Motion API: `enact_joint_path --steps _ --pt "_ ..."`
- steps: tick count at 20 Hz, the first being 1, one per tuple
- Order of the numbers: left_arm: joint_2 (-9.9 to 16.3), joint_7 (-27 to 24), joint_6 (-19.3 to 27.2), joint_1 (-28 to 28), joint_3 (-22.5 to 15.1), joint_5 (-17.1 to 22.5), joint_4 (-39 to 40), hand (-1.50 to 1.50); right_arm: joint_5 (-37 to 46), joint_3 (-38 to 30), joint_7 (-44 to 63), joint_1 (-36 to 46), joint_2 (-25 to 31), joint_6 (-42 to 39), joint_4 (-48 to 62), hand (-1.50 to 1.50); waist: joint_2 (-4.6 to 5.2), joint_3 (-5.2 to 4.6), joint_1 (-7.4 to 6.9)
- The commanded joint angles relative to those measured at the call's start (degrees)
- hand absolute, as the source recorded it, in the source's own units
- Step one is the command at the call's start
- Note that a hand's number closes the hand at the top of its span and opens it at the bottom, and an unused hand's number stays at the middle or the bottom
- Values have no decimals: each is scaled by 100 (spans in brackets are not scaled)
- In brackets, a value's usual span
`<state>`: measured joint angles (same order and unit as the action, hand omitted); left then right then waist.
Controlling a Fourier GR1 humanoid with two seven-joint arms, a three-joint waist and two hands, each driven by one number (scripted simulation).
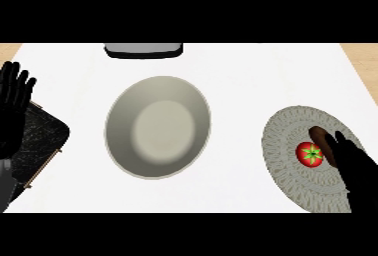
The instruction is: Pick the tomato from the placemat and place it in the bowl
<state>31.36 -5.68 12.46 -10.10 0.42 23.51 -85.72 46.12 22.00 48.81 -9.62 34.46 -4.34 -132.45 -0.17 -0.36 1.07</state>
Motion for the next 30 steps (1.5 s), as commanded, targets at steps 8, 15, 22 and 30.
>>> enact_joint_path --steps 8,15,22,30 --pt "-345 99 11 -49 -93 -348 -115 0 -835 -373 1456 707 -482 -2160 -510 -150 14 31 -126" --pt "-461 465 21 -294 -28 -590 -269 0 -753 -852 593 758 -850 -2056 466 -150 16 37 -122" --pt "-465 189 -531 39 478 -533 -111 0 -477 -1276 -301 278 -945 -1807 1045 -150 13 37 -115" --pt "-850 541 -323 -421 468 -945 -13 0 -90 -1619 -1294 418 -1206 -1314 2073 -150 15 38 -104"
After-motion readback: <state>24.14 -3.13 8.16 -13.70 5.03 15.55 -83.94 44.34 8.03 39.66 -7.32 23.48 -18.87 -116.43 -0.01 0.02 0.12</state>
